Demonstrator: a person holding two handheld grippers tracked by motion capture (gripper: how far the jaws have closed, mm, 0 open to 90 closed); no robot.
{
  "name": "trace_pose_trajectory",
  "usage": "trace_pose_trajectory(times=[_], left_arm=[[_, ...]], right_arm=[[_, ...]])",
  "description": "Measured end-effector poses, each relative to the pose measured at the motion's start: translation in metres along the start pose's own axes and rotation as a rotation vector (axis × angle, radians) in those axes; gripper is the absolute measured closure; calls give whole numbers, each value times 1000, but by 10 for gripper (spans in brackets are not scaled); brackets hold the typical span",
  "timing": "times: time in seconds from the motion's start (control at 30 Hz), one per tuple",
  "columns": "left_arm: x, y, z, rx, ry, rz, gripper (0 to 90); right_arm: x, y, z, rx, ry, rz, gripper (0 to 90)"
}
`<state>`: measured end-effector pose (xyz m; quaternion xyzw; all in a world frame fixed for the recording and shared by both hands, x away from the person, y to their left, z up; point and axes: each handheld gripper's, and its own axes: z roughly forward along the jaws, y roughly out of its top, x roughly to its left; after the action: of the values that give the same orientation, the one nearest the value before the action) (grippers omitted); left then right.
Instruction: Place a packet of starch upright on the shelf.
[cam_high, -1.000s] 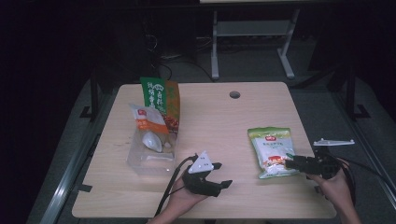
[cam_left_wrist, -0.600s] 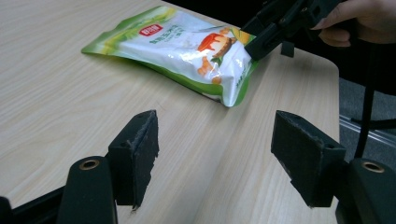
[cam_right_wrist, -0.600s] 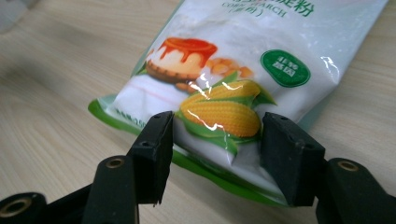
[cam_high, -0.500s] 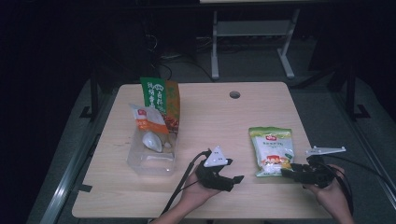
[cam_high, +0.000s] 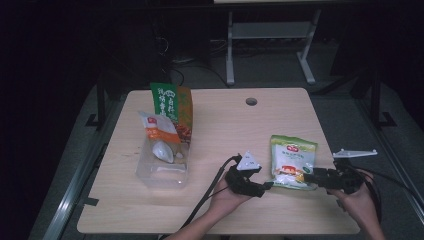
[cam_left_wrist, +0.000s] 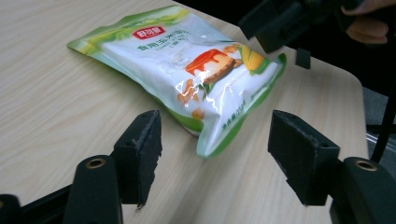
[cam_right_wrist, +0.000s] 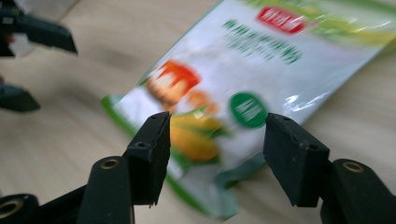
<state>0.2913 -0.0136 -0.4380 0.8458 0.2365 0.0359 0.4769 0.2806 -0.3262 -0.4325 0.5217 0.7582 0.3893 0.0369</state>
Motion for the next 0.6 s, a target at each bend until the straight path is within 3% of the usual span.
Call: trace_pose_trajectory(times=[0.13, 0.23, 0.33, 0.47, 0.53, 0.6], left_arm=[[0, 5, 13, 19, -1, -1, 378], [3, 9, 20, 26, -3, -10, 385], [6, 12, 28, 37, -14, -30, 381], [9, 13, 36, 46, -28, -64, 375], [10, 13, 39, 46, -29, -84, 365], [12, 13, 42, 46, -44, -112, 348]], right_arm=[[-21, 10, 7, -13, -39, 45, 393], [-35, 16, 14, 7, -61, 87, 388], [-48, 21, 21, 2, -27, 140, 388], [-54, 27, 28, 19, 3, 157, 416], [-56, 28, 32, 48, -1, 163, 455], [-57, 26, 35, 37, 27, 180, 515]])
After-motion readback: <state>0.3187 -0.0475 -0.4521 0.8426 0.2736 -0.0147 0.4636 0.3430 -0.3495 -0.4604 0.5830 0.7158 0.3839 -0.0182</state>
